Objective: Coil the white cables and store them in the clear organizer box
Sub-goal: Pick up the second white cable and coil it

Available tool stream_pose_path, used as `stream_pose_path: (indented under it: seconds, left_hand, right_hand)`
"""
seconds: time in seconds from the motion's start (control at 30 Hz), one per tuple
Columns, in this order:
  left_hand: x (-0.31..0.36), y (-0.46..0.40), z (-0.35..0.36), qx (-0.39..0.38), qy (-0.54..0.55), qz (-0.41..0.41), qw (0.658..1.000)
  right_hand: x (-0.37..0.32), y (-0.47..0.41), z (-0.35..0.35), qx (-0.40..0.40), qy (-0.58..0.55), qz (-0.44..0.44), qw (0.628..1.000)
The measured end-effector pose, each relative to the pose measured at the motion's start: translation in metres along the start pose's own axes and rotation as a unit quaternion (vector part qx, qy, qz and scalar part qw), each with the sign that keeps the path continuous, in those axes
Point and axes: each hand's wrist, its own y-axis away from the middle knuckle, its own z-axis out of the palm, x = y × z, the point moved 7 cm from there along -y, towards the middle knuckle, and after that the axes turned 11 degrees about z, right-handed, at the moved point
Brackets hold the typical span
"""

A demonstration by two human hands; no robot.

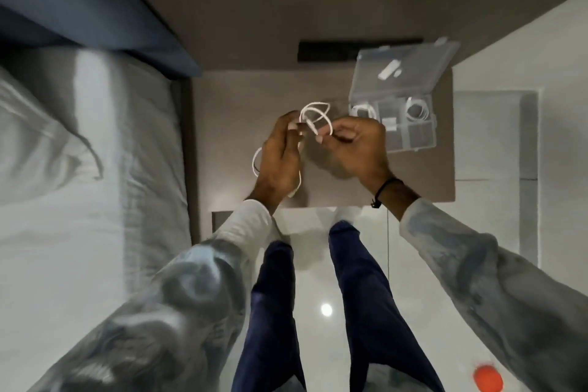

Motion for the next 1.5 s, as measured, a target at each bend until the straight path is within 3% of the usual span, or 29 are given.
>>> stream_pose_path:
  seconds: [0.07, 0.17, 0.27, 0.37, 0.5, 0.57, 0.63, 0.67, 0.73, 0.83, 0.97, 1.0, 1.07, 1.13, 1.2, 1.27, 1.33, 1.5]
  left_hand:
    - [0.044, -0.005, -0.032, 0.018, -0.020, 0.034, 0.999]
    - [0.105, -0.003, -0.071, 0.033, -0.001, 0.072, 0.997]
    - [0.166, 0.006, -0.099, -0.017, -0.075, 0.148, 0.986]
    - [0.220, 0.007, -0.122, -0.064, -0.168, 0.226, 0.957]
    - [0.271, -0.001, -0.156, -0.105, -0.183, 0.201, 0.957]
    - [0.287, -0.007, -0.170, -0.114, -0.104, 0.147, 0.977]
    - [0.302, -0.010, -0.183, -0.120, 0.066, 0.058, 0.989]
    - [0.310, -0.010, -0.186, -0.127, 0.152, 0.020, 0.980]
    - [0.333, -0.011, -0.196, -0.143, 0.282, -0.006, 0.949]
    - [0.370, -0.015, -0.214, -0.154, 0.380, 0.005, 0.912]
    - [0.406, -0.034, -0.257, -0.012, 0.559, 0.036, 0.828]
    - [0.412, -0.039, -0.268, 0.029, 0.557, 0.073, 0.826]
    - [0.420, -0.038, -0.295, 0.110, 0.440, 0.176, 0.874]
    - [0.425, -0.032, -0.318, 0.165, 0.221, 0.285, 0.918]
    - [0.429, -0.025, -0.325, 0.144, -0.057, 0.393, 0.907]
    - [0.423, -0.020, -0.313, 0.047, -0.286, 0.438, 0.851]
    - [0.413, -0.015, -0.303, -0.024, -0.311, 0.428, 0.849]
    - [0.399, 0.002, -0.280, -0.125, -0.106, 0.307, 0.937]
  right_hand:
    - [-0.047, 0.013, -0.005, -0.038, -0.020, 0.026, 0.999]
    - [-0.103, 0.034, -0.007, -0.107, -0.134, 0.117, 0.978]
    - [-0.159, 0.057, -0.014, -0.135, -0.237, 0.164, 0.948]
    - [-0.207, 0.070, -0.017, -0.159, -0.263, 0.175, 0.936]
    - [-0.260, 0.073, -0.026, -0.125, -0.261, 0.160, 0.944]
    - [-0.278, 0.067, -0.044, -0.015, -0.209, 0.132, 0.969]
    - [-0.305, 0.068, -0.066, 0.099, -0.137, 0.063, 0.984]
    - [-0.320, 0.068, -0.069, 0.100, -0.110, 0.029, 0.988]
    - [-0.353, 0.078, -0.053, -0.005, -0.095, -0.029, 0.995]
    - [-0.381, 0.098, -0.019, -0.158, -0.161, -0.029, 0.974]
    - [-0.398, 0.120, -0.005, -0.156, -0.109, -0.055, 0.980]
    - [-0.400, 0.125, -0.003, -0.149, -0.079, -0.074, 0.983]
    - [-0.410, 0.138, 0.000, -0.138, -0.011, -0.137, 0.981]
    - [-0.422, 0.149, 0.002, -0.137, 0.055, -0.199, 0.969]
    - [-0.436, 0.153, -0.005, -0.132, 0.107, -0.247, 0.954]
    - [-0.453, 0.153, -0.019, -0.108, 0.140, -0.279, 0.944]
    - [-0.469, 0.152, -0.034, -0.079, 0.162, -0.312, 0.933]
    - [-0.490, 0.148, -0.067, 0.002, 0.108, -0.357, 0.928]
